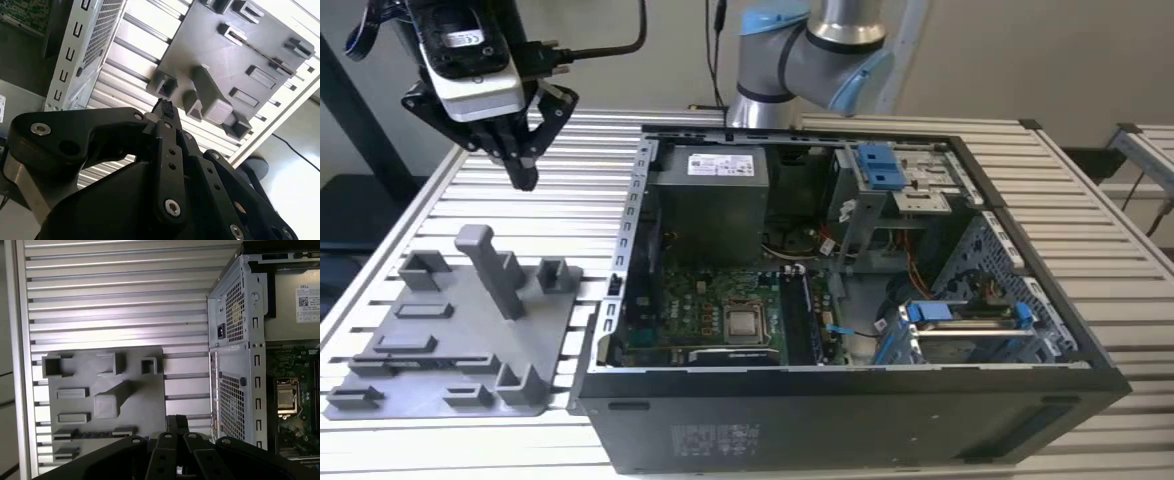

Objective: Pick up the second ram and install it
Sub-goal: 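Reach for the second ram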

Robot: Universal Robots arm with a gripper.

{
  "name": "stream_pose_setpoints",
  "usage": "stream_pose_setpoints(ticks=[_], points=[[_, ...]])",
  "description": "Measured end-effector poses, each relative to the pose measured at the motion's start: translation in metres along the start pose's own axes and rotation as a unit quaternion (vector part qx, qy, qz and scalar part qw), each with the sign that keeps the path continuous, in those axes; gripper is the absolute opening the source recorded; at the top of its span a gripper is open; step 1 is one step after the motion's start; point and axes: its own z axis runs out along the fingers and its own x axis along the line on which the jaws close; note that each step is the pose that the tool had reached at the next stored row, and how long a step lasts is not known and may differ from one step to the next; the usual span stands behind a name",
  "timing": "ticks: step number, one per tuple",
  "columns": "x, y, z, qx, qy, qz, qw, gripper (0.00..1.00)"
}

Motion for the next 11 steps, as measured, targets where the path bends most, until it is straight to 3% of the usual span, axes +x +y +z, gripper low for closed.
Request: stream_pose_setpoints(ticks=[11], points=[[0.0206,-0.0069,0.0008,0.0002,0.0021,0.0,1.0,0.11]])
